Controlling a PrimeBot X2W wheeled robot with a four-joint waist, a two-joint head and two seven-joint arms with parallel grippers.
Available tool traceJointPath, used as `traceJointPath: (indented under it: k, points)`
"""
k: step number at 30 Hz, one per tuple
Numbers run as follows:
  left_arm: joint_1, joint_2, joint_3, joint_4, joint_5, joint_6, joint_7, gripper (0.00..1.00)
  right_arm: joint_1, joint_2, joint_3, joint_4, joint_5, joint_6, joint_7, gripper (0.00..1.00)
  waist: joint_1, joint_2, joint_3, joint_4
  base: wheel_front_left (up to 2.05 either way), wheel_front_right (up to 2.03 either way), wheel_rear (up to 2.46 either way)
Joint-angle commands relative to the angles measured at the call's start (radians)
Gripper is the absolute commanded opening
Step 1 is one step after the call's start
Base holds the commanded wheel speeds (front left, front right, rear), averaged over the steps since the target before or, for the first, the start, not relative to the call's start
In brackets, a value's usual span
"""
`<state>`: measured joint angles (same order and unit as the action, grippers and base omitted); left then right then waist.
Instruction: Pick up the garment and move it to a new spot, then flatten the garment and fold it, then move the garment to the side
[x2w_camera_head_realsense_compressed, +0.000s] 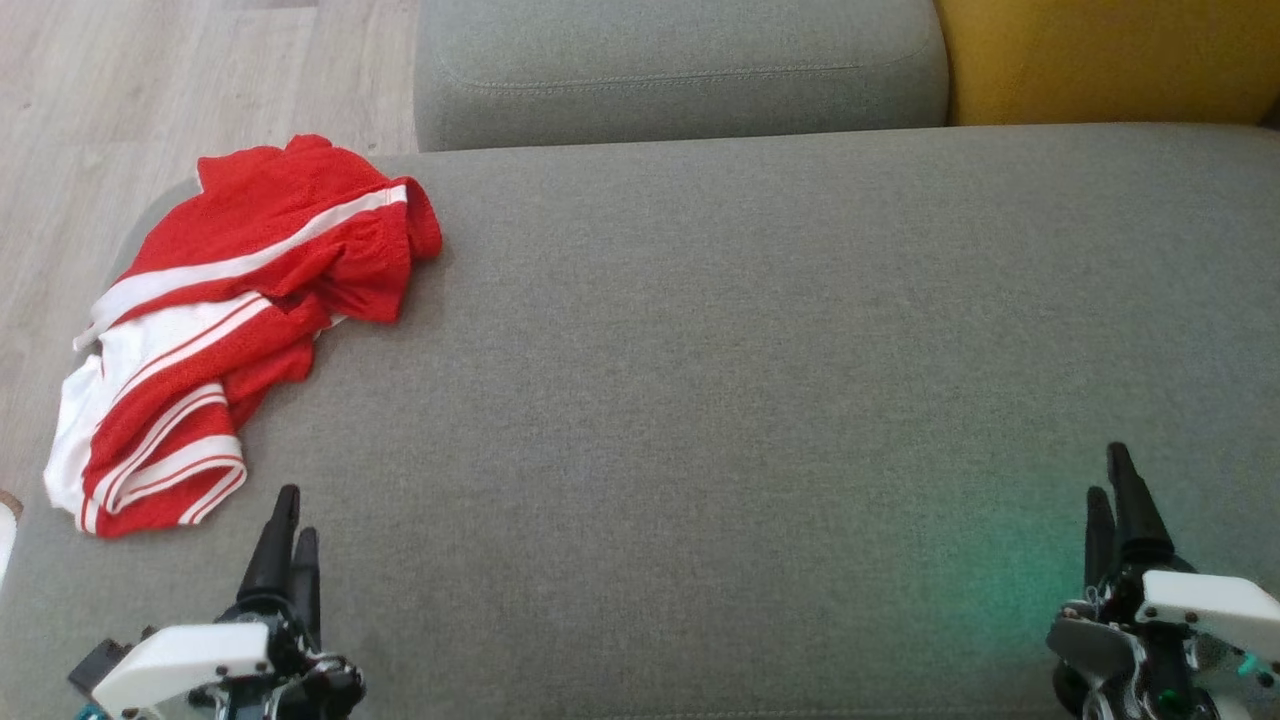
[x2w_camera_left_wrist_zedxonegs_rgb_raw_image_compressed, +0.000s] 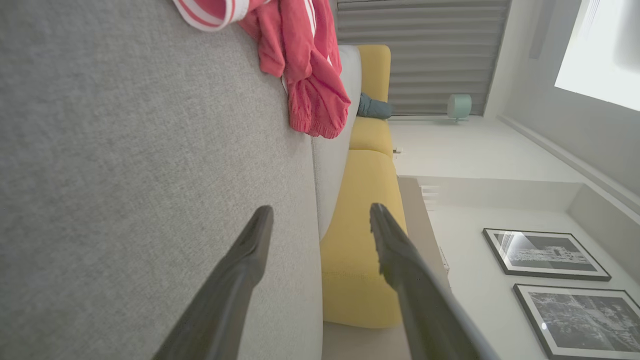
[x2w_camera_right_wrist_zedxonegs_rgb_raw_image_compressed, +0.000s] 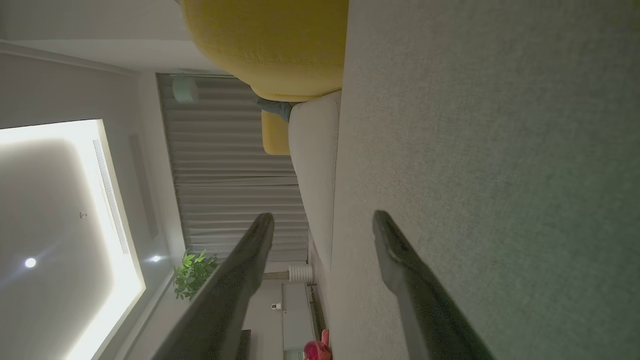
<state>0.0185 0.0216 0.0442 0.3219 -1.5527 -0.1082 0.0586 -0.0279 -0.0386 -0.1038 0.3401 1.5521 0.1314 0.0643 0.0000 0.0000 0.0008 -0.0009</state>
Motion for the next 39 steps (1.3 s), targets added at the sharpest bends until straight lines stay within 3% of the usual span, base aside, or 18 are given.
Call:
traceJointPath:
  k: [1, 21, 39]
  points:
    - [-0.029, 0.008, -0.002, -0.047, 0.026, 0.004, -0.011, 1.0, -0.026, -0.004, 0.006, -0.044, -0.026, 0.0, -0.013, 1.0, 0.0, 0.0, 0.0, 0.0, 0.0, 0.0, 0.0]
    - [-0.022, 0.012, -0.041, -0.132, 0.269, 0.026, -0.066, 1.0, -0.006, -0.006, 0.024, -0.122, -0.309, 0.0, -0.069, 1.0, 0.0, 0.0, -0.002, 0.003, 0.0, 0.0, 0.0]
    - [-0.011, 0.015, -0.098, -0.187, 0.57, 0.041, -0.119, 1.0, 0.015, -0.007, 0.08, -0.18, -0.605, 0.0, -0.123, 1.0, 0.0, 0.0, -0.001, 0.005, 0.0, 0.0, 0.0]
